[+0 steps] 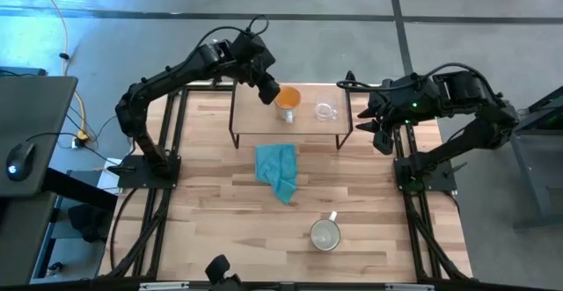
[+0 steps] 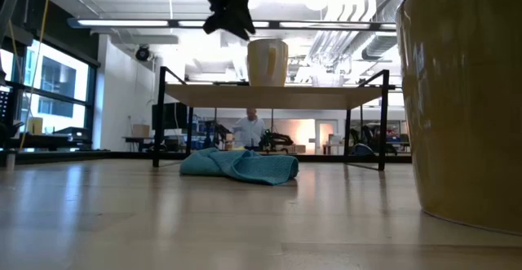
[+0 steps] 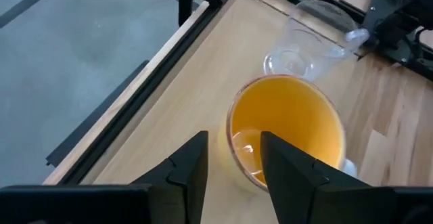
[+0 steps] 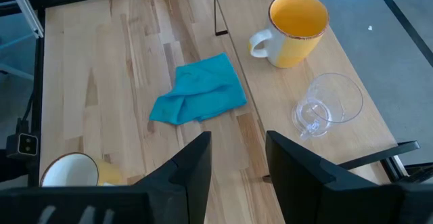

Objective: Stack small to large cups/mugs on shelf
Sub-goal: Put the white mug on the shelf

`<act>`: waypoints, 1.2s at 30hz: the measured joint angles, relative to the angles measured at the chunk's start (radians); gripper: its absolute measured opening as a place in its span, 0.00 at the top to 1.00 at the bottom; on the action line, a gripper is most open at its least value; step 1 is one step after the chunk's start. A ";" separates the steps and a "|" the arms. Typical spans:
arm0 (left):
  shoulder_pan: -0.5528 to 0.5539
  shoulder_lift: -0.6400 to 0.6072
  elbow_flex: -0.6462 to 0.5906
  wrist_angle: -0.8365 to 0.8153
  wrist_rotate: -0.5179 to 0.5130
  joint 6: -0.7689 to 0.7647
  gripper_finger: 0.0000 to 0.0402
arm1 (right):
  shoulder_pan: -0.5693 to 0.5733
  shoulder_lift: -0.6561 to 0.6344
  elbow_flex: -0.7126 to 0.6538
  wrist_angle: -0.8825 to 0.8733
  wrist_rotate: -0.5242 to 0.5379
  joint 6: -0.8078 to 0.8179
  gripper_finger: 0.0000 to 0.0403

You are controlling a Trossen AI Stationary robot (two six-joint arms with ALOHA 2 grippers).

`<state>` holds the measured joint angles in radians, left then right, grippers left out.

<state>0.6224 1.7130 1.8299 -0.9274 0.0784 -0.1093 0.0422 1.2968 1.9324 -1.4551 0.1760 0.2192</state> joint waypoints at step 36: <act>-0.524 -0.070 0.133 -0.320 0.172 -0.063 0.69 | 0.000 0.036 0.000 -0.111 -0.123 0.300 0.67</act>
<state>0.0988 1.6432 1.9627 -1.2471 0.2508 -0.1719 0.0422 1.3326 1.9320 -1.5663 0.0531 0.5187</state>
